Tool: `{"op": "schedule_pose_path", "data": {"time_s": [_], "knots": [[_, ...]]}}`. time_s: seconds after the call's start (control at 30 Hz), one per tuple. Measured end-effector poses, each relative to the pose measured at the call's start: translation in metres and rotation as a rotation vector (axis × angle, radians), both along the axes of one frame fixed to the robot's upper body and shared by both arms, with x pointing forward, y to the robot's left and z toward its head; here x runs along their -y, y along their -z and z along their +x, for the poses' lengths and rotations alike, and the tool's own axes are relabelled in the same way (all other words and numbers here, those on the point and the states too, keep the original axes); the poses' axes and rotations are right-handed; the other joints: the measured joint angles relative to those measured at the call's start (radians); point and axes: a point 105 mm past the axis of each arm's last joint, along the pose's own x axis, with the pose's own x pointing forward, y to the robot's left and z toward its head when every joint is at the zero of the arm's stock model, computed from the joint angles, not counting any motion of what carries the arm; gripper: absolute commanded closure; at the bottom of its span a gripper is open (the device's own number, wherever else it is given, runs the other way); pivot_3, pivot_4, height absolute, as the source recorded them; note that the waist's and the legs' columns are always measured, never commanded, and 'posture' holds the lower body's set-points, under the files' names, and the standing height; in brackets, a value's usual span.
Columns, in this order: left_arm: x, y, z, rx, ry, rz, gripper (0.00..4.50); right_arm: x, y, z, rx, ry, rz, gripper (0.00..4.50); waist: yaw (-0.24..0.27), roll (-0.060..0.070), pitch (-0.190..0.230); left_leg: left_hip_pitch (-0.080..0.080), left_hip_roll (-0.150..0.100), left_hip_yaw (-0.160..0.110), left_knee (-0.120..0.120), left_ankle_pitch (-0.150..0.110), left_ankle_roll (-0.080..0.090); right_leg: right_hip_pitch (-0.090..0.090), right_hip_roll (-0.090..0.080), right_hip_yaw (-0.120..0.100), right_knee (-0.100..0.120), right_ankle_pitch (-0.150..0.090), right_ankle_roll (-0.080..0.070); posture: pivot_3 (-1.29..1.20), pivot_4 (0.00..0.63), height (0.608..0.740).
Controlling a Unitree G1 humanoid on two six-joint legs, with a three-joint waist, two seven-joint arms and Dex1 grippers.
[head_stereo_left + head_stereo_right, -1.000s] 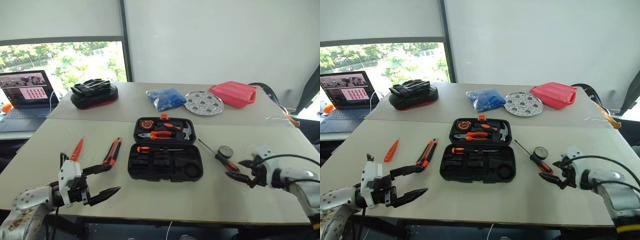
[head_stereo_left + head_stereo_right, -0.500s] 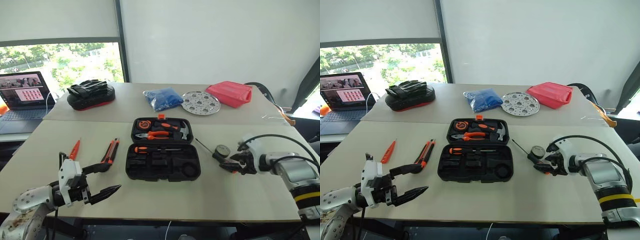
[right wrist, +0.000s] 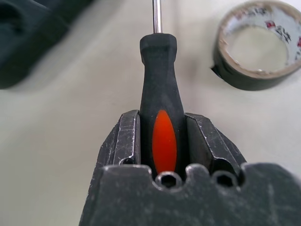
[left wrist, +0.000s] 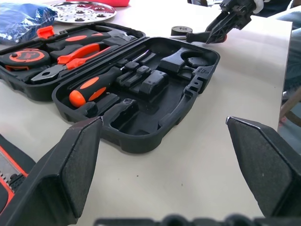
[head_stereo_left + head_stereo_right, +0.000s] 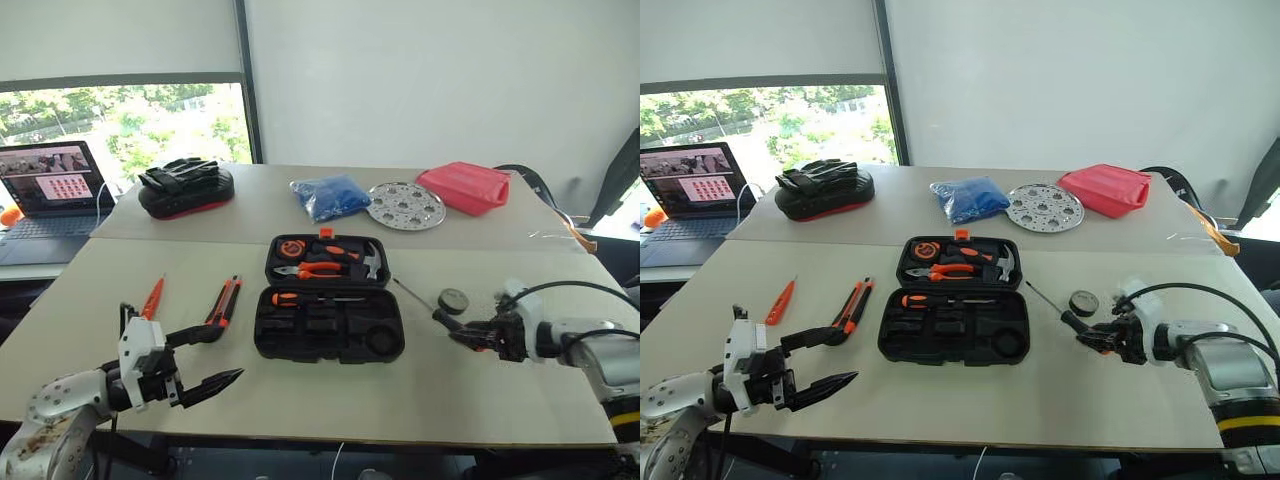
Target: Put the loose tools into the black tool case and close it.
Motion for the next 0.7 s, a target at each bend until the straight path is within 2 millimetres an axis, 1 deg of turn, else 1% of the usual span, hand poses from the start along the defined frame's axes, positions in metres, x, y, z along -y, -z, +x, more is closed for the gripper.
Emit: {"op": "schedule_pose_path", "data": {"time_s": [0.1, 0.17, 0.2, 0.23, 0.3, 0.33, 0.37, 0.43, 0.5, 0.53, 0.6, 0.7], "knots": [[-0.003, 0.001, 0.003, 0.021, -0.006, 0.019, 0.0, -0.009, -0.036, -0.004, 0.119, -0.104, -0.018, 3.48, -0.009, 0.002, 0.001, 0.001, 0.0, 0.001, 0.0, 0.0, 0.0, 0.0, 0.0, 0.001, 0.0, 0.0, 0.001, 0.0, 0.15, 0.74], [-0.004, 0.001, 0.004, 0.021, -0.006, 0.023, 0.0, -0.013, -0.052, -0.002, 0.167, -0.141, -0.038, 3.48, -0.011, 0.002, 0.001, 0.001, 0.001, 0.001, 0.0, 0.0, 0.0, 0.0, 0.001, 0.001, 0.0, -0.002, 0.003, 0.0, 0.15, 0.74], [-0.005, 0.002, 0.004, 0.015, -0.008, 0.023, 0.0, -0.023, -0.065, 0.001, 0.194, -0.189, -0.046, 3.48, -0.013, 0.002, 0.002, 0.002, 0.001, 0.001, 0.0, 0.0, 0.0, 0.0, 0.001, 0.001, 0.0, -0.002, 0.003, 0.0, 0.15, 0.74], [-0.006, 0.003, 0.005, 0.014, -0.008, 0.023, 0.0, -0.034, -0.073, 0.001, 0.211, -0.243, -0.054, 3.48, -0.015, 0.003, 0.002, 0.002, 0.001, 0.001, 0.0, 0.0, 0.0, 0.0, 0.001, 0.001, 0.001, -0.002, 0.003, 0.0, 0.15, 0.74], [-0.007, 0.001, 0.008, 0.019, -0.01, 0.019, 0.0, -0.066, -0.084, 0.005, 0.225, -0.379, -0.09, 3.48, -0.017, 0.003, 0.002, 0.002, 0.001, 0.0, 0.0, 0.0, 0.0, 0.0, 0.002, 0.0, 0.001, -0.002, 0.003, 0.0, 0.15, 0.74], [-0.007, 0.001, 0.009, 0.018, -0.011, 0.018, 0.0, -0.077, -0.085, 0.007, 0.227, -0.422, -0.105, 3.48, -0.02, 0.003, 0.002, 0.002, 0.002, 0.0, 0.0, 0.0, 0.0, 0.0, 0.002, 0.0, 0.001, -0.002, 0.003, 0.0, 0.15, 0.74], [-0.007, 0.001, 0.01, 0.018, -0.009, 0.016, 0.0, -0.092, -0.083, 0.009, 0.224, -0.478, -0.127, 3.48, -0.02, 0.003, 0.003, 0.001, 0.002, 0.0, 0.0, 0.0, 0.0, -0.001, 0.002, 0.0, 0.001, -0.001, 0.002, 0.0, 0.15, 0.74], [-0.006, 0.004, 0.01, 0.007, -0.007, 0.009, 0.0, -0.12, -0.072, 0.015, 0.191, -0.565, -0.177, 3.48, -0.019, 0.003, 0.003, -0.002, 0.001, 0.0, 0.0, 0.0, 0.0, -0.004, 0.001, 0.0, 0.001, 0.001, -0.001, 0.0, 0.15, 0.74], [-0.005, 0.007, 0.009, -0.003, -0.004, 0.005, 0.0, -0.133, -0.058, 0.02, 0.144, -0.604, -0.214, 3.48, -0.013, 0.002, 0.003, -0.007, 0.0, 0.0, 0.0, 0.0, 0.0, -0.01, 0.0, 0.0, 0.001, 0.001, -0.001, 0.0, 0.15, 0.74], [-0.005, 0.008, 0.009, -0.008, -0.003, 0.003, 0.0, -0.141, -0.049, 0.025, 0.116, -0.624, -0.249, 3.48, -0.008, 0.002, 0.003, -0.014, 0.0, 0.0, 0.001, 0.0, 0.0, -0.017, -0.001, 0.0, 0.003, 0.003, 0.0, 0.0, 0.15, 0.74], [-0.004, 0.01, 0.008, -0.013, -0.002, -0.002, 0.0, -0.147, -0.04, 0.032, 0.095, -0.637, -0.293, 3.48, 0.0, 0.002, 0.003, -0.019, 0.0, -0.001, 0.002, 0.001, -0.001, -0.022, -0.001, -0.001, 0.003, 0.004, 0.0, 0.0, 0.15, 0.74], [-0.001, 0.012, 0.007, -0.018, -0.004, -0.014, 0.0, -0.151, -0.032, 0.045, 0.077, -0.633, -0.364, 3.48, 0.006, 0.002, 0.003, -0.021, 0.0, -0.001, 0.003, 0.001, -0.001, -0.023, -0.002, -0.002, 0.002, 0.004, 0.0, 0.0, 0.15, 0.74]]}}
